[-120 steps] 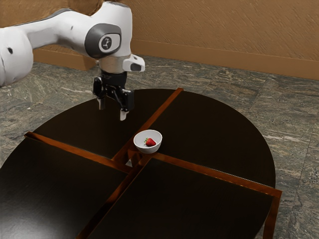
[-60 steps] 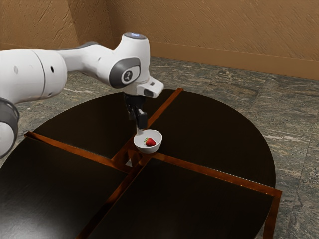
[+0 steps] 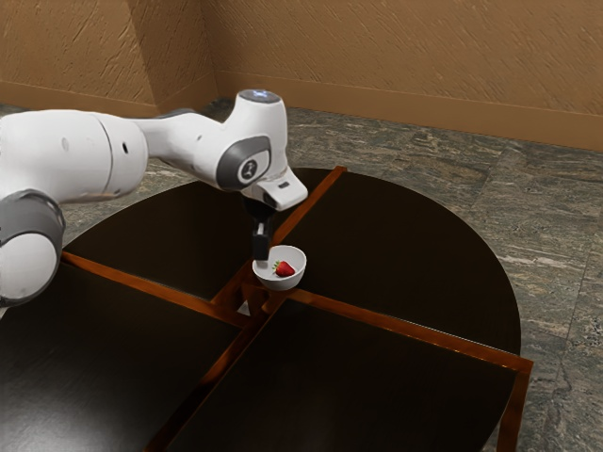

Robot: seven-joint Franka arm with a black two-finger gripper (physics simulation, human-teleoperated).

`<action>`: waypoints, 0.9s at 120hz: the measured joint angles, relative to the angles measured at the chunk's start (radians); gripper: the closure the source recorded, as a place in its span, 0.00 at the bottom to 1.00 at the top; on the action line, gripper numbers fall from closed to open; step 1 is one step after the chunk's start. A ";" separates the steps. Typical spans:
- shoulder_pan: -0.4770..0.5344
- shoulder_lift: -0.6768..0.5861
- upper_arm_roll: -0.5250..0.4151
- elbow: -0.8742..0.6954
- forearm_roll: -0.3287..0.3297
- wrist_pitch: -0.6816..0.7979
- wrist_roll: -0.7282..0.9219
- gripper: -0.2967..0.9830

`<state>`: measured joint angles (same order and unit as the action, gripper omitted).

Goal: Take strawberry from the bowl

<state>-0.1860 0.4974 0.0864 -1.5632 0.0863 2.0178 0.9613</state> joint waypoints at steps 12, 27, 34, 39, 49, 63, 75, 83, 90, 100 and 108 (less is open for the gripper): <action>0.003 0.021 0.001 0.006 0.001 0.028 0.071 0.33; 0.006 0.027 0.001 0.007 0.000 0.058 0.148 0.36; 0.006 0.027 0.001 0.006 -0.002 0.069 0.179 0.38; 0.007 0.028 0.001 0.005 -0.004 0.076 0.199 0.39; 0.021 0.056 0.001 0.006 -0.005 0.094 0.236 0.41; 0.039 0.090 0.001 0.008 -0.006 0.129 0.279 0.43; 0.038 0.108 -0.002 0.017 -0.006 0.155 0.310 0.44; 0.040 0.132 -0.003 0.051 -0.006 0.168 0.329 0.44; 0.043 0.152 -0.003 0.078 -0.006 0.177 0.343 0.44; 0.052 0.165 -0.003 0.091 -0.006 0.191 0.361 0.44; 0.053 0.173 -0.003 0.094 -0.007 0.201 0.374 0.44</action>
<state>-0.1328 0.6707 0.0832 -1.4695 0.0797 2.2192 1.3352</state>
